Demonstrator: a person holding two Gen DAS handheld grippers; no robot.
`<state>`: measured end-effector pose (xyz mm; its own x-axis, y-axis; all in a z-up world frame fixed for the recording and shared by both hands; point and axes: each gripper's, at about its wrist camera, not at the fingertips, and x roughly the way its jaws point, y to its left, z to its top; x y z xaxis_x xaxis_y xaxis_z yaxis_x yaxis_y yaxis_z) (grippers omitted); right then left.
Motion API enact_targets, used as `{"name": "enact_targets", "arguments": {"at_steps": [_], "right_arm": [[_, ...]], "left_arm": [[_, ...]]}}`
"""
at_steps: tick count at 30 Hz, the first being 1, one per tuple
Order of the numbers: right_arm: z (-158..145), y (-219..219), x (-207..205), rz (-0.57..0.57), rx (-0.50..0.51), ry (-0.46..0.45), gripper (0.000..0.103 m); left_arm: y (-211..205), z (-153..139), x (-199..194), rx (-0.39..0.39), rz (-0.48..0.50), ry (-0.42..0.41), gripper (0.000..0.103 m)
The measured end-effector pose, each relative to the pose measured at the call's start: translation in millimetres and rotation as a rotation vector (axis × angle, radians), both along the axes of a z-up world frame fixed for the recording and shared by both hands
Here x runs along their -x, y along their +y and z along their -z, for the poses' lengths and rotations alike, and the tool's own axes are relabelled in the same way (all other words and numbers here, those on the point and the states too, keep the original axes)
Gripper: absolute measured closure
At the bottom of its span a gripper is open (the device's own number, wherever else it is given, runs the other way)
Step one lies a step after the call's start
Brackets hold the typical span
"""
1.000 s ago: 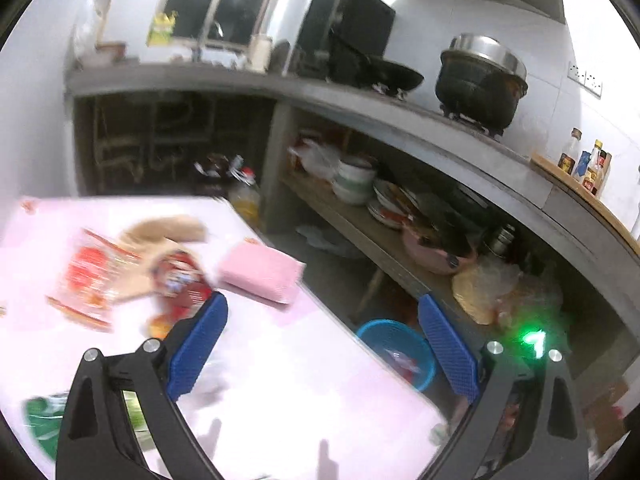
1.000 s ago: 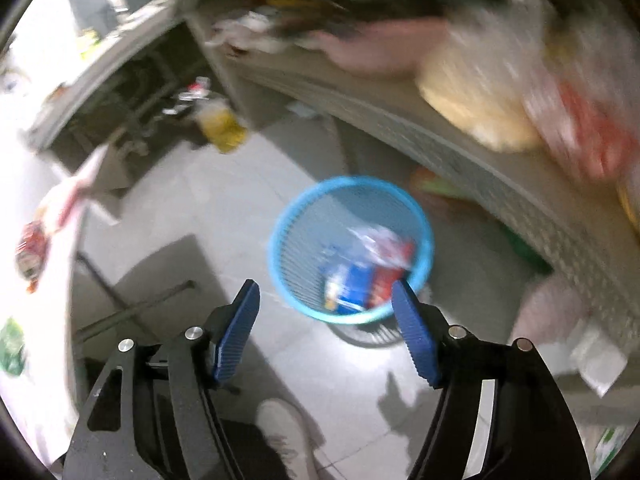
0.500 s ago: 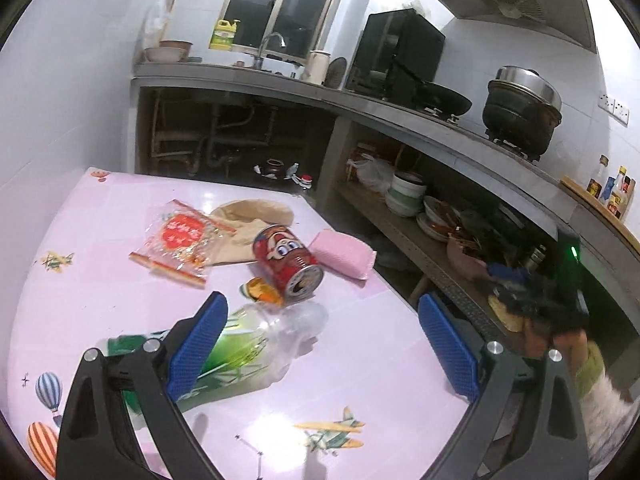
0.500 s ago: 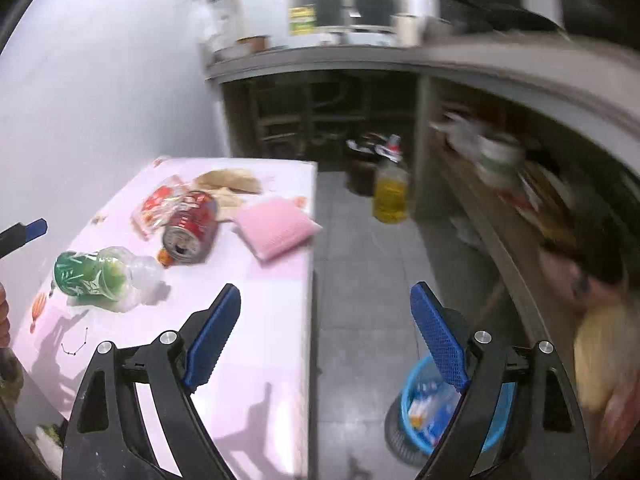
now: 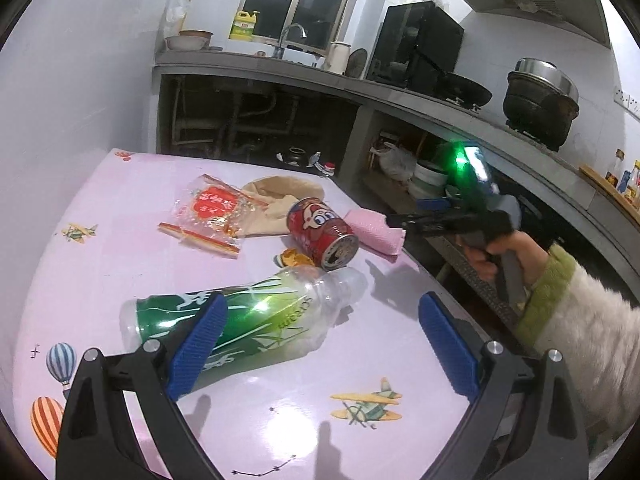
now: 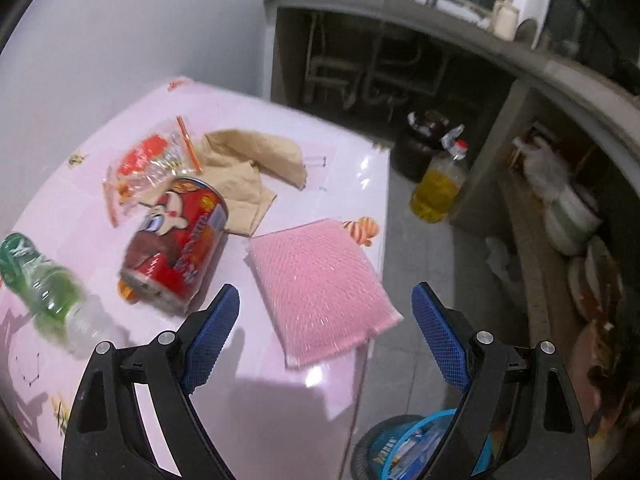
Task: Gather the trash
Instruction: 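Move both tools back over the table, then grasp the pink mesh scrubber pad with the right tool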
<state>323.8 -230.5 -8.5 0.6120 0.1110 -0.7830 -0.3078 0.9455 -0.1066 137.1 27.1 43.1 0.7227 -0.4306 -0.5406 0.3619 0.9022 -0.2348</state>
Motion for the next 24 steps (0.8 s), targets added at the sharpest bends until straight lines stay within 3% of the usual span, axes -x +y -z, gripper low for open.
{"name": "enact_targets", "arguments": {"at_steps": [9,24], "right_arm": [[30,0,-42,0.068,-0.06,0.135,0.019],[31,6,-22,0.073,-0.057,0.145,0.025]], "left_arm": [[13,-1,4,-0.013,-0.007,-0.03,0.009],[19,-3,3,0.018,-0.009,-0.022,0.009]]}}
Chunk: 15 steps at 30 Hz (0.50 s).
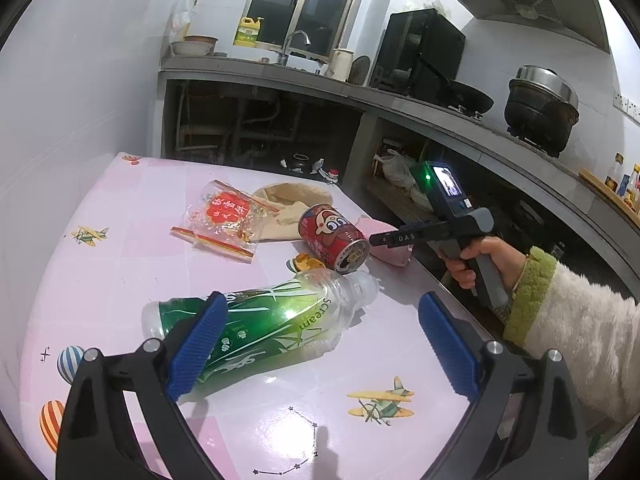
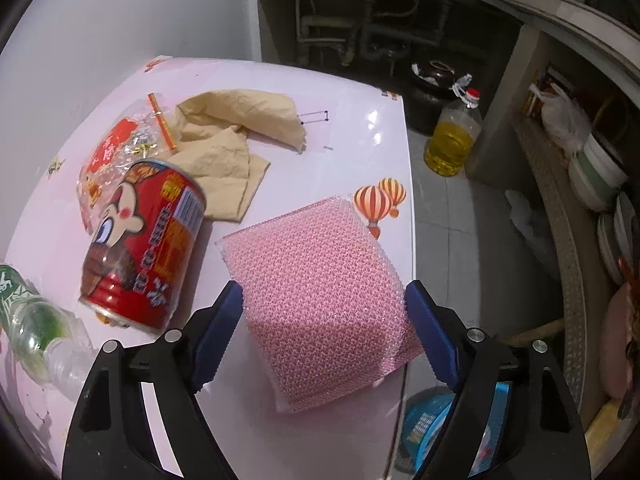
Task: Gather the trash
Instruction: 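Grasp the pink mesh scrubber pad with the right tool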
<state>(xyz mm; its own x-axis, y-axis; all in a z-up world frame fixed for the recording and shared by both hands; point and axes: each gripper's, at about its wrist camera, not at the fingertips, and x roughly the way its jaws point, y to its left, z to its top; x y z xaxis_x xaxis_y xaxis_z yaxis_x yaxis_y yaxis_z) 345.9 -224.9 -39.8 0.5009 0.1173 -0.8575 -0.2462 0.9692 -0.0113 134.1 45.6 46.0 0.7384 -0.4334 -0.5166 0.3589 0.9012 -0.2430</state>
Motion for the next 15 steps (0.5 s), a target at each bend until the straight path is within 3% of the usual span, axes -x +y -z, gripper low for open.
{"name": "enact_targets", "arguments": {"at_steps": [5,15], "right_arm": [[-2,-6,25,0.052,-0.05,0.023,0.025],[-6,-19,112,0.155,-0.102,0.063,0.025]], "left_arm": [[5,-2,0,0.009,-0.011,-0.006,0.009],[18,-5,8,-0.007,-0.048,-0.039,0.012]]}}
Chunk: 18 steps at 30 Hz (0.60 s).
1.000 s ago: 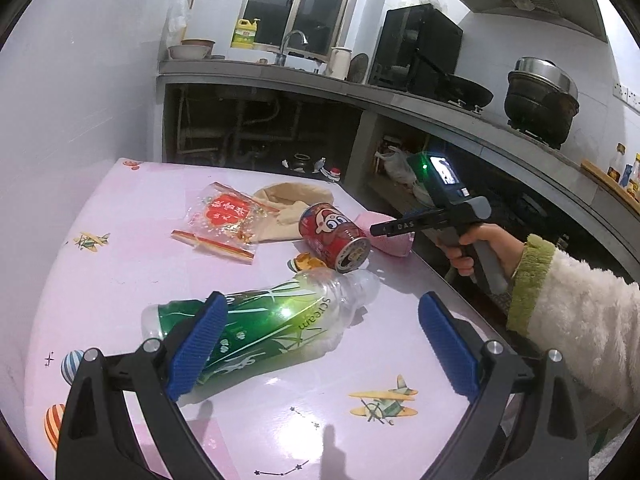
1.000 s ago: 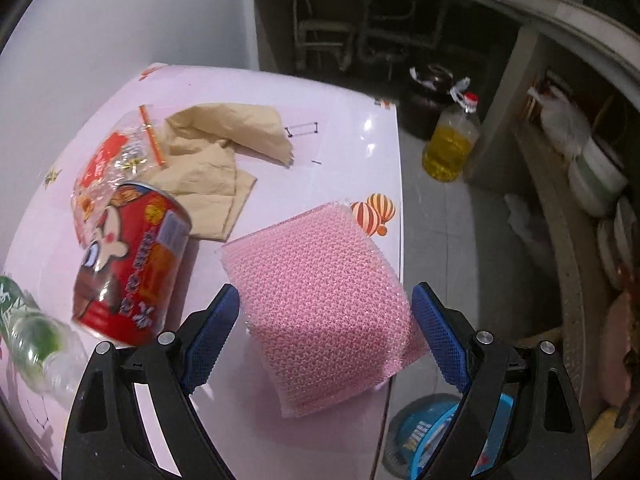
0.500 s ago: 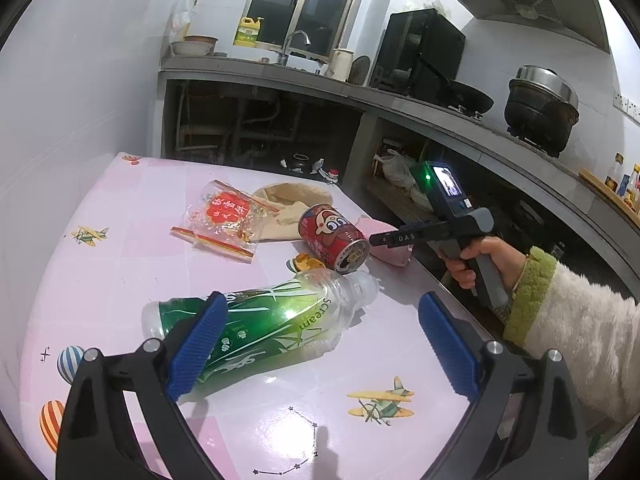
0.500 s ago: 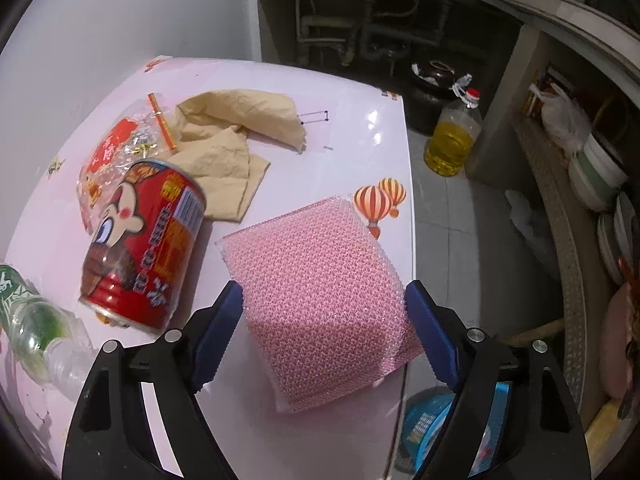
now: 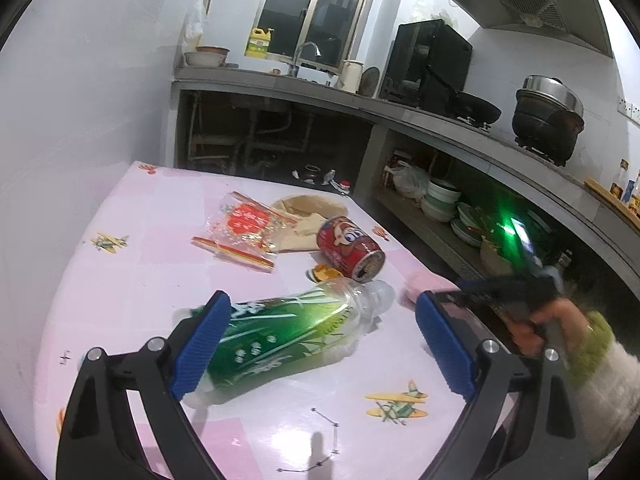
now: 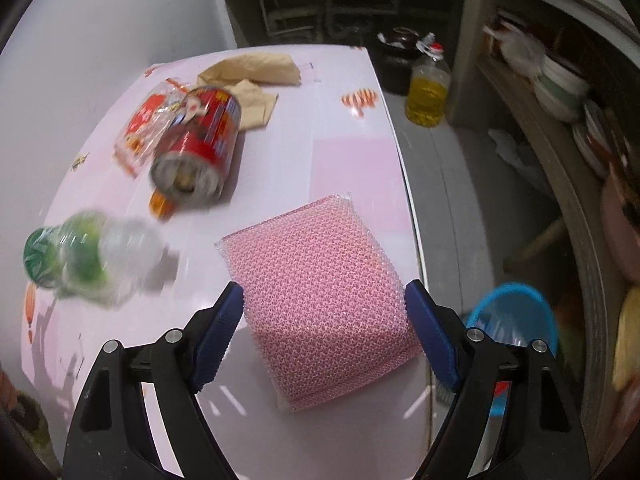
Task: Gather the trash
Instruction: 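Grasp the pink mesh scrubber pad with the right tool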
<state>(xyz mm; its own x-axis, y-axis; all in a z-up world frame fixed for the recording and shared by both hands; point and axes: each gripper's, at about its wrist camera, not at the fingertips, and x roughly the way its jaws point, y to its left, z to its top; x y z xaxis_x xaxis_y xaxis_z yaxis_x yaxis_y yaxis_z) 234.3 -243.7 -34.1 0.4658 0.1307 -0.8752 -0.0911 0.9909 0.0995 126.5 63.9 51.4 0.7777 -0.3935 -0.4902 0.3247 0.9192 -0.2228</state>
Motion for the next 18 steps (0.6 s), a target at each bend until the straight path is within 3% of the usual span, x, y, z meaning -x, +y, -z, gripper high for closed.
{"name": "enact_targets", "arguments": {"at_steps": [7,12,14,18], "right_arm": [[-5,13,49,-0.02,0.012,-0.021,0.02],[-5,31,56,-0.089,0.071,-0.047,0.016],[-3,36,56,-0.105,0.099,-0.053,0.016],[2,40,59,-0.128,0.096,-0.055,0.013]], "left_arm": [[23,-9,-11,0.016,-0.057,0.024,0.013],[30,-22,-43,0.014,-0.058,0.1,0.013],[31,-31,-67,-0.019,-0.059,0.131,0.012],[20,-35,-112,-0.113,0.044,0.156,0.006]]}}
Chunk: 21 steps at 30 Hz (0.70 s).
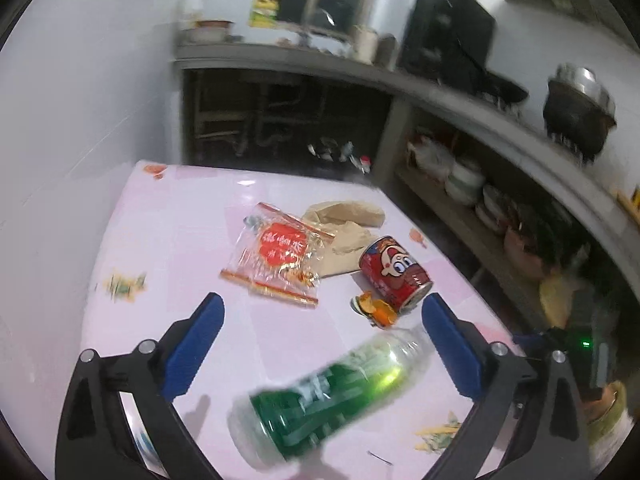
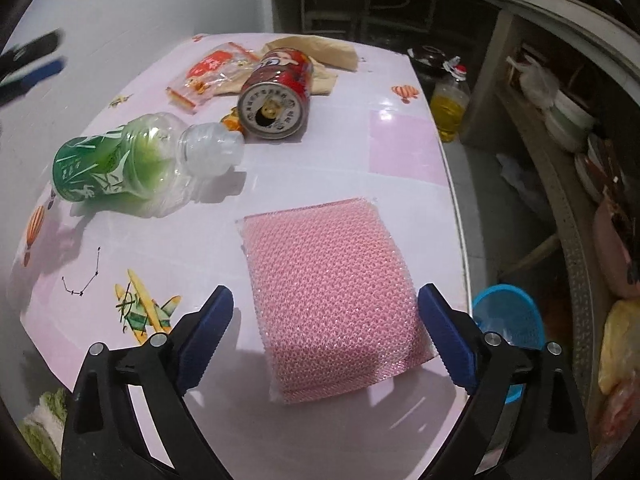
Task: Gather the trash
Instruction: 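Grasp the pink mesh scrubber pad with the right tool, then grasp and lift the red-printed snack packet with the left tool while the right tool holds the pad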
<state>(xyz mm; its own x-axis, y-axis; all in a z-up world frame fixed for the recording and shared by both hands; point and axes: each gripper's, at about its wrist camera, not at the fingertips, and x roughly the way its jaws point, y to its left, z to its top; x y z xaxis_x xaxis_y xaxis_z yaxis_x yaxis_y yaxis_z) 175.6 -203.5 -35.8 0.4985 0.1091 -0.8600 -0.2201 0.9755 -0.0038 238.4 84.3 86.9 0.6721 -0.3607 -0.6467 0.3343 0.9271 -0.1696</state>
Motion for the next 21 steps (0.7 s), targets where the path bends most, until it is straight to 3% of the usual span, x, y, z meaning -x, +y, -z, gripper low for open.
{"name": "enact_targets", "arguments": {"at_steps": [5,9,14,17,21], "right_arm": [[3,2,2,-0.009,0.002,-0.004,0.013],[3,-2,2,-0.001,-0.015,0.002,0.013],[10,-11,-4,0.025,-0.057,0.035,0.013],[14,-13,-5,0.033,-0.087,0.046,0.013],[14,-16,-5,0.04,-0.099,0.041,0.013]], "left_arm": [[-12,20,-64,-0.126,0.04,0.094,0.006],[-8,37,-107,-0.131,0.005,0.162,0.006],[-9,54,-133,-0.128,0.039,0.214,0.006],[-17,64,-140,-0.179,0.056,0.232,0.006],[-43,66,-133,-0.276,0.145,0.194,0.006]]}}
